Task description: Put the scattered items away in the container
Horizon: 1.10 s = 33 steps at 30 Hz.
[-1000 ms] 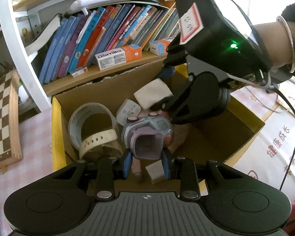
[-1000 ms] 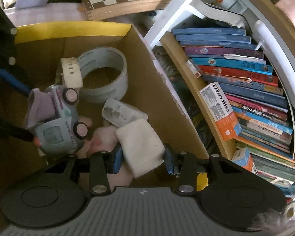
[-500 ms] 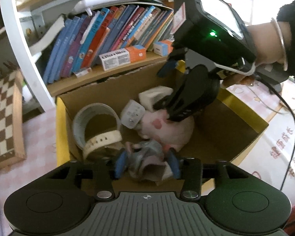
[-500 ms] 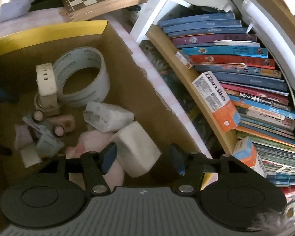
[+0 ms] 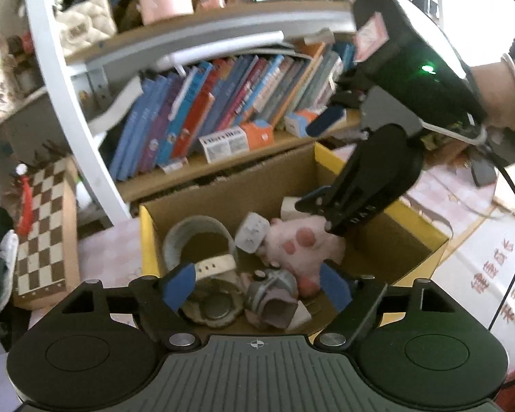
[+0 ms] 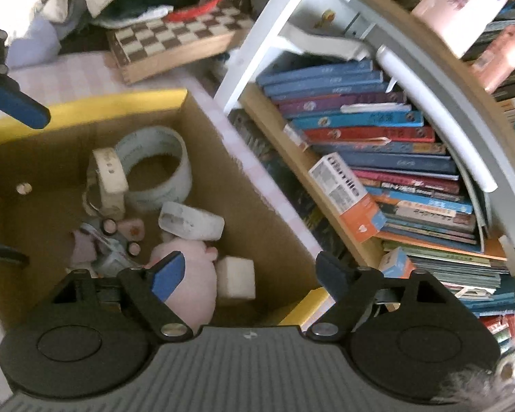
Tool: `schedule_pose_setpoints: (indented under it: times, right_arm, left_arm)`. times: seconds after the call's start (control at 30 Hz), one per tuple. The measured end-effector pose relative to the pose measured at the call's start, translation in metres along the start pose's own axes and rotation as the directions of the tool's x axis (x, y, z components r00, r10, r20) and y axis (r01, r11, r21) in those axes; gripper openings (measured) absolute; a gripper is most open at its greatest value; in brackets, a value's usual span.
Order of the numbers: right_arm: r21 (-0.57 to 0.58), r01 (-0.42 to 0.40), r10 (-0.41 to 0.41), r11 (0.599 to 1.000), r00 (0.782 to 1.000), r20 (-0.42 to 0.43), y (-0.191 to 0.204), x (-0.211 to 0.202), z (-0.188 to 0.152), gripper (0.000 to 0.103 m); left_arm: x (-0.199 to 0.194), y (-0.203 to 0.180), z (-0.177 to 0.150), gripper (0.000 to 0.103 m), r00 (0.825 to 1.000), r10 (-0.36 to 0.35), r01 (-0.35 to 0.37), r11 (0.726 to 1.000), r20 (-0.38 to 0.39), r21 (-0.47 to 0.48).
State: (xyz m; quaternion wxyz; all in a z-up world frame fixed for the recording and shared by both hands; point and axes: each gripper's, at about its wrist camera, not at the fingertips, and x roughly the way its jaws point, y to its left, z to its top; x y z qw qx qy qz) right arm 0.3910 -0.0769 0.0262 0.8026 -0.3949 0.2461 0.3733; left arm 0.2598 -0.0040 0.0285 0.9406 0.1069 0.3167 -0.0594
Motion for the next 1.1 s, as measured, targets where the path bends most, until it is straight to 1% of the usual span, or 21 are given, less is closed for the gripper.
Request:
schedule_pose_setpoints:
  times: [0.13,0.37,0.5,0.67,0.83,1.1]
  right_arm:
    - [0.021,-0.006,0.005,1.0,0.999,0.038,0.003,-0.022,0.001,0.083]
    - [0.004,-0.02,0.02,1.0,0.995,0.096,0.025,-0.057,0.0,0.083]
    - [0.013,-0.031,0.029,0.999,0.992,0.124,0.035,-0.076,-0.003,0.084]
    - [0.058,-0.047,0.038,0.997,0.988,0.149,0.042,-0.098,-0.008,0.085]
    - [0.14,-0.06,0.039,0.988,0.988,0.147,0.044,-0.112,-0.02,0.085]
    - [0.247,-0.076,0.044,0.966,0.99,0.132,0.05,-0.123,-0.041,0.085]
  left_arm:
    - [-0.016,-0.002,-0.001,0.084,0.999,0.014,-0.013,1.0,0.036,-0.017]
    - [-0.044,-0.004,-0.006,0.084,0.997,0.023,-0.022,0.999,0.075,-0.026]
    - [-0.059,-0.004,-0.01,0.084,0.995,0.033,-0.03,0.999,0.095,-0.037]
    - [-0.076,-0.004,-0.014,0.084,0.992,0.046,-0.04,0.998,0.118,-0.052]
    - [-0.086,-0.001,-0.019,0.084,0.989,0.062,-0.05,0.995,0.135,-0.088]
    - [-0.091,0.011,-0.027,0.085,0.989,0.063,-0.033,0.976,0.135,-0.213]
